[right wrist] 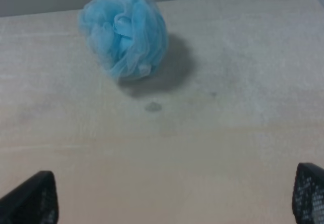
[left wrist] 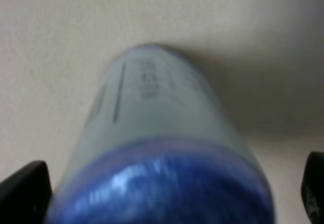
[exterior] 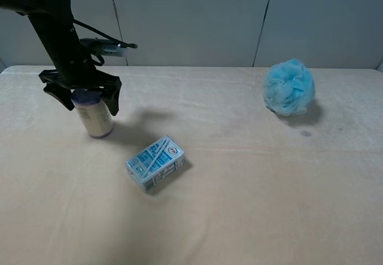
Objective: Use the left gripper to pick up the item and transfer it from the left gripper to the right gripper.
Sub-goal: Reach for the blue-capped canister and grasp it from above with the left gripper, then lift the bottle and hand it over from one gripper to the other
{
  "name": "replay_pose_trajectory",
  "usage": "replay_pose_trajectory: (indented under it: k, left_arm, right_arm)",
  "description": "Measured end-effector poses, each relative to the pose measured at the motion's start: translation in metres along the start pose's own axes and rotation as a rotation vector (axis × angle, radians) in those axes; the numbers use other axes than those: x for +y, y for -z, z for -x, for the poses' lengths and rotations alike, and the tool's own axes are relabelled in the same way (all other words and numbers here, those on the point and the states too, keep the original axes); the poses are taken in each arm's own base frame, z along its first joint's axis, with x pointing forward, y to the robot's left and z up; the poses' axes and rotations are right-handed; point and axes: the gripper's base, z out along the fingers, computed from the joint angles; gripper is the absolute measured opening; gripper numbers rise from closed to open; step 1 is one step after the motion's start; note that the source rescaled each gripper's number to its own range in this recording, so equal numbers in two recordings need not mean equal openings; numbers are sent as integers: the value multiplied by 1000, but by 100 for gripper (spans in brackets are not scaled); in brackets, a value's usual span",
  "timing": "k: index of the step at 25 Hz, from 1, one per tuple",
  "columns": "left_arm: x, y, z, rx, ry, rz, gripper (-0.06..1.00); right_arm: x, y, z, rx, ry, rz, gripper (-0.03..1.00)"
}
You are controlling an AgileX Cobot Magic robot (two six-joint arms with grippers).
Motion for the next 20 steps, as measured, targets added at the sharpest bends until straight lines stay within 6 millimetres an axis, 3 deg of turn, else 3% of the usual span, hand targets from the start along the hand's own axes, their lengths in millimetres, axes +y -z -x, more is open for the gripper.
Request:
replay_pose_trajectory:
  k: [2, 3, 4, 7, 15, 20]
  left_arm:
    - [1, -4, 0, 8, -7, 9, 86]
    - [2, -4, 0, 10, -13, 16, 77]
    - [2, -4, 0, 10, -20, 24, 63]
    - [3, -4, 0, 10, -25, 31, 0]
    - [3, -2, 4, -9, -28, 33, 1]
    - [2, 27, 24, -38, -24, 29, 1]
  right_arm:
    - [0, 0, 0, 0, 0, 0, 100]
    - [0, 0, 0, 0, 0, 0, 100]
    - [0, 0, 0, 0, 0, 0, 100]
    - [0, 0, 0, 0, 0, 0, 100]
    - [0, 0, 0, 0, 0, 0, 100]
    - [0, 0, 0, 0, 0, 0, 100]
